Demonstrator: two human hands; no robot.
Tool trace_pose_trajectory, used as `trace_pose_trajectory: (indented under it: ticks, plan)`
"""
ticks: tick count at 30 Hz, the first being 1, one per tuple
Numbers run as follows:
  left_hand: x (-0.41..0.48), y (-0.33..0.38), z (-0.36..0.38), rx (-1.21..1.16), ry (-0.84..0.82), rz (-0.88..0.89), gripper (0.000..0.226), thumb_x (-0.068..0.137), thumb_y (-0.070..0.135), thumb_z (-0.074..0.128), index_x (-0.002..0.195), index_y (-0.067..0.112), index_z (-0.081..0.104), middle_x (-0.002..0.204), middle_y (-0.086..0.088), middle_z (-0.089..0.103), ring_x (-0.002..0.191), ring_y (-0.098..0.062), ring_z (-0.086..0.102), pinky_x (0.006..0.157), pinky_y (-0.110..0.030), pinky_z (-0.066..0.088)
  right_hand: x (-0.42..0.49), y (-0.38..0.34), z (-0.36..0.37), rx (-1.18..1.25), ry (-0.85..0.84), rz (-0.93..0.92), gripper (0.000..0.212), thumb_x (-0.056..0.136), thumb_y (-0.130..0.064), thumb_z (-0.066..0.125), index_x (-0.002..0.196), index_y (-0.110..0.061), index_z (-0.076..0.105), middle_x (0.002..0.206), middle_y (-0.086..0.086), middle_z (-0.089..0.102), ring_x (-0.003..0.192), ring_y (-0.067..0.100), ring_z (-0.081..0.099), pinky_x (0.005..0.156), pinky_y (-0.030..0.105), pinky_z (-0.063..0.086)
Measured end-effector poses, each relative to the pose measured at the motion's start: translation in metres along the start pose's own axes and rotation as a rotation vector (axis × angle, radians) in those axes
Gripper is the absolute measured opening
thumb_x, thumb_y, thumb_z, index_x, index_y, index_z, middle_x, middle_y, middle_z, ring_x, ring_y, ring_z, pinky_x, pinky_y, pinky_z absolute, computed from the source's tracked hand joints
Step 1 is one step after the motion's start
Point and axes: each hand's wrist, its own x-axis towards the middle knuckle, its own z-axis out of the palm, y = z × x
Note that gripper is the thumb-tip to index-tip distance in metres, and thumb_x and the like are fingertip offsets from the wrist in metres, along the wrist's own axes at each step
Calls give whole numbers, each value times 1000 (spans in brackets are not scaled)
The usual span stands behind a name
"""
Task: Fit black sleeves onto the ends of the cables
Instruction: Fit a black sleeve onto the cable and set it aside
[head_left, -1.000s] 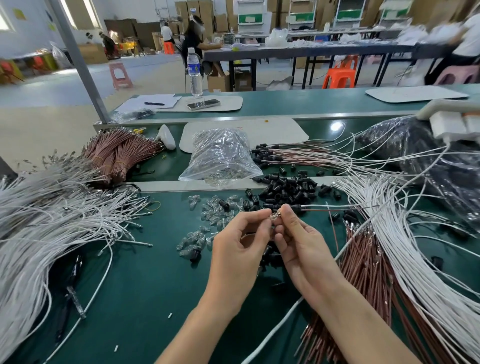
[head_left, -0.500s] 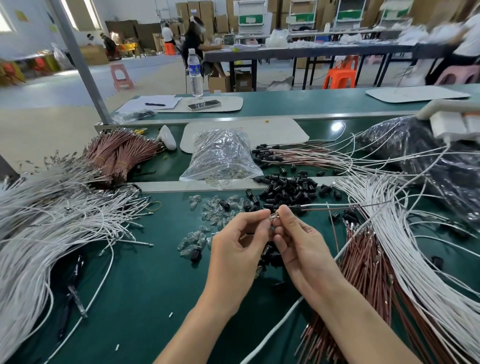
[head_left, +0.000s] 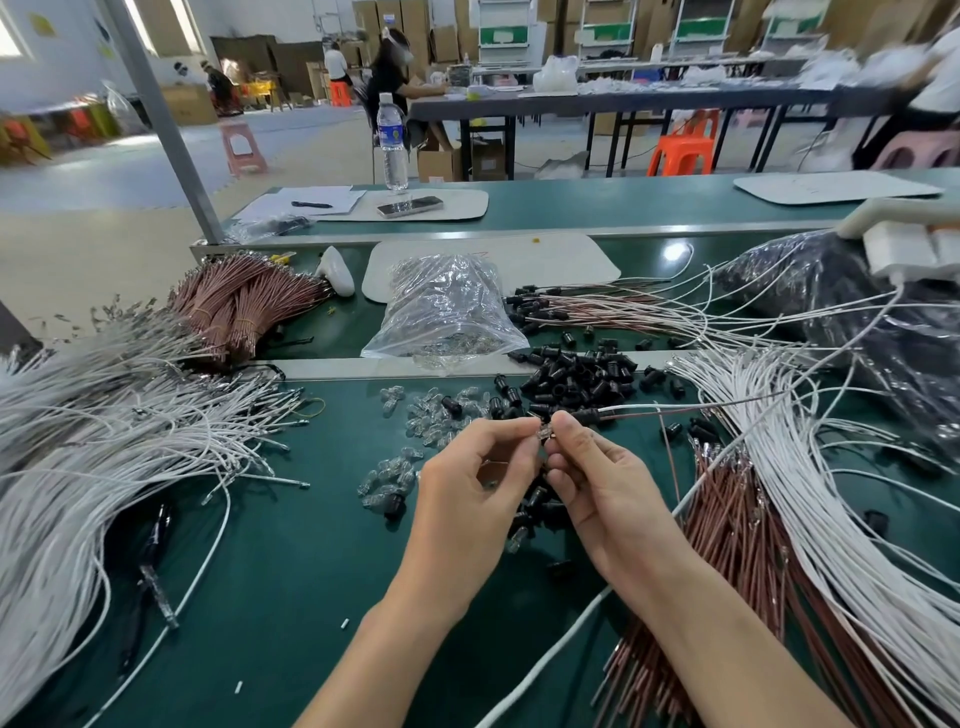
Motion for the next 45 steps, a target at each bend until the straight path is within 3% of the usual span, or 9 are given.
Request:
trace_pose_trajectory:
  ticks: [10,17,22,26,34,39,41,43,45]
  plan:
    - [-2,-3,-5,73,-25,65,20,98,22,62,111,34,71,104,11,74,100,-15,72,86,-29,58,1,5,-3,-58,-48,-10,17,70,-29,81,75,-13,81,70,3,70,59,6,65,56,13,54]
    - [0,-3,-8,114,-31,63,21,99,19,65,113,34,71,104,15,74,99,-9,72,84,-21,56,0,1,-5,-111,-68,4,29,64,-37,82,78,-12,82,73,4,72,62,5,66,59,14,55]
    - [0,-7,-6,102,-6,24,15,98,23,67,111,30,71,98,14,76,93,-9,73,81,-23,58,2,6,-4,-93,-55,-24,22,65,-31,82,76,-12,81,74,3,72,65,6,67,62,14,55]
    - [0,-6,-6,27,50,-21,13,95,28,66,104,35,72,93,13,77,89,-9,74,78,-18,56,2,6,-4,-90,-119,-36,18,68,-22,81,83,-11,82,78,3,74,70,7,70,64,14,54]
    - [0,-2,-6,30,16,-26,16,97,16,67,104,30,73,93,13,77,87,-7,73,77,-14,54,3,0,-10,-32,-134,65,13,75,-17,78,85,-9,83,80,4,75,71,7,71,64,14,56]
    - [-1,1,-6,29,22,-18,16,97,16,67,103,30,73,93,13,77,88,-8,74,77,-14,54,2,2,-8,19,-114,73,15,69,-17,80,83,-10,82,81,4,74,71,8,71,62,15,56]
    - [-1,0,-6,12,19,-25,15,97,17,67,104,30,73,92,12,77,87,-9,74,78,-16,55,2,2,-8,13,-118,55,21,73,-15,78,93,-12,77,82,3,74,70,7,71,61,15,56]
    - [-2,0,-6,4,21,-26,15,97,18,67,103,30,73,92,11,77,87,-11,74,78,-17,56,2,2,-7,22,-129,46,40,77,-15,75,115,-11,65,83,3,74,70,7,70,61,16,55]
    - [-2,0,-6,-11,18,-32,15,97,19,67,102,31,73,92,9,77,88,-12,75,79,-19,56,2,1,-7,36,-135,41,44,79,-14,73,122,-9,63,81,2,74,69,7,70,62,15,55]
